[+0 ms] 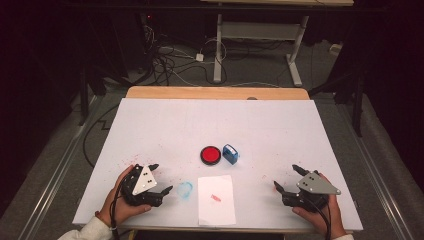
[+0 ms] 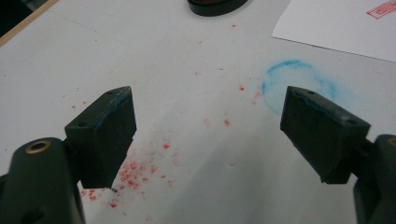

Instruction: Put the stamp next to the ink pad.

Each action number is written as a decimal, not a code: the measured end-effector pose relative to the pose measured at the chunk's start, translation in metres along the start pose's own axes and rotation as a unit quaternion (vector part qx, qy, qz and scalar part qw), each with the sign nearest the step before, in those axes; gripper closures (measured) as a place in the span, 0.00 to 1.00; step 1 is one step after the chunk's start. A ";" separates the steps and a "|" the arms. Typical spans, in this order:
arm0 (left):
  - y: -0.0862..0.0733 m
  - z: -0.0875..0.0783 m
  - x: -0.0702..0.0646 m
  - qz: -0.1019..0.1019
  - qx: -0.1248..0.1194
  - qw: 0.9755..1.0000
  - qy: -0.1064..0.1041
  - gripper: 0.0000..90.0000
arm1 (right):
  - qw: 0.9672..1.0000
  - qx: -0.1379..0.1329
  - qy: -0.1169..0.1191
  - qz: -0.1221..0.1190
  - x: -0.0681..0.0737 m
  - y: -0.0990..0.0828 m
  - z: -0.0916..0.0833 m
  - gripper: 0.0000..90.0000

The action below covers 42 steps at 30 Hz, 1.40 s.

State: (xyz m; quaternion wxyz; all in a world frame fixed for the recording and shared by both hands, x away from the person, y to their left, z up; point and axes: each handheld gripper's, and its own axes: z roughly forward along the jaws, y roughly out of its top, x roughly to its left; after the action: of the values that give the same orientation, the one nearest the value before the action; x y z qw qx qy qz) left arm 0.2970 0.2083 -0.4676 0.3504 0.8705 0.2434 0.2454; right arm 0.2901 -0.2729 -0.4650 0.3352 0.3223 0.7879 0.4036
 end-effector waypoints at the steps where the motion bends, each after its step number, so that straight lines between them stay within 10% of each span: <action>1: 0.000 0.000 0.000 0.000 0.001 1.000 0.000 0.20 | 1.000 -0.001 0.003 0.006 -0.001 -0.001 0.000 0.24; 42: -0.002 -0.001 -0.003 0.009 0.006 1.000 -0.003 0.20 | 1.000 -0.009 0.010 -0.020 0.017 0.008 0.004 0.24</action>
State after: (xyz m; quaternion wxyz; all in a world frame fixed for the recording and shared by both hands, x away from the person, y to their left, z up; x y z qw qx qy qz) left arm 0.2938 0.2080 -0.4691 0.3435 0.8754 0.2364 0.2446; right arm 0.2855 -0.2541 -0.4647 0.3385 0.2994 0.7937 0.4073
